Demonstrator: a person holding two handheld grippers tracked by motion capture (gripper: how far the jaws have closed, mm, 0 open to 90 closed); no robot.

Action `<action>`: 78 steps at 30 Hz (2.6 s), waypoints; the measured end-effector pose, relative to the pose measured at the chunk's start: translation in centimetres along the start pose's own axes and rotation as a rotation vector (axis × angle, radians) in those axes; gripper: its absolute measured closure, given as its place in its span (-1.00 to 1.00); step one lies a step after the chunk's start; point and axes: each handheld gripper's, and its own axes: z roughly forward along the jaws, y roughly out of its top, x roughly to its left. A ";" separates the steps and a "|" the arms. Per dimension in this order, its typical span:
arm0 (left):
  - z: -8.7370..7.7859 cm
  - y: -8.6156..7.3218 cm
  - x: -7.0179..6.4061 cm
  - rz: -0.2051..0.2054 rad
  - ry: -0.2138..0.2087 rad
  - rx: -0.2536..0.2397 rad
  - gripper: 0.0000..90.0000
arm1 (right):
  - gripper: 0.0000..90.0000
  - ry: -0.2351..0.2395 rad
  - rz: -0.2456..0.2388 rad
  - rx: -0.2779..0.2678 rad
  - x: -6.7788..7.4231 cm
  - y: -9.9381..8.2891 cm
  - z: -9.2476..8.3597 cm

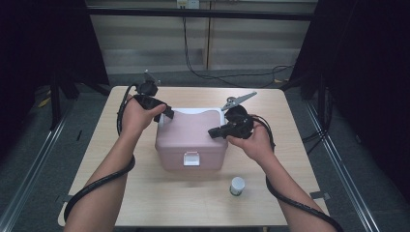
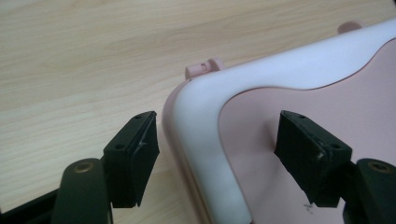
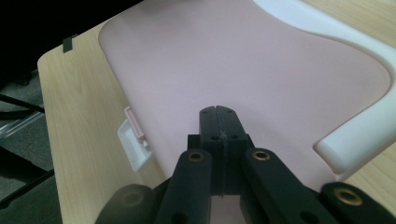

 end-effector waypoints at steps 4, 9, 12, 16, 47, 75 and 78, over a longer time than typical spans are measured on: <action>0.1 0.2 -0.4 0.016 -0.011 -0.005 -0.28 | 1.00 0.004 0.002 0.002 0.0 0.0 0.0; -0.1 0.3 -0.5 0.021 -0.005 -0.008 -0.27 | 1.00 0.008 0.012 0.011 -0.1 0.1 0.0; -0.4 0.2 -0.6 0.014 -0.015 -0.018 -0.27 | 1.00 0.005 0.013 0.027 0.0 0.3 0.0; -0.9 0.1 -0.5 0.011 -0.034 -0.034 -0.29 | 1.00 -0.002 0.013 0.031 0.1 0.4 0.1; -2.9 -0.3 -1.2 0.016 -0.028 -0.039 -0.24 | 1.00 -0.029 0.036 0.039 0.6 0.4 0.0; -3.7 -0.7 -1.5 0.037 -0.025 -0.038 -0.23 | 1.00 -0.049 0.047 0.048 0.9 0.5 0.1; -4.0 -0.8 -1.5 0.034 -0.037 -0.040 -0.22 | 1.00 -0.052 0.049 0.052 0.9 0.5 0.1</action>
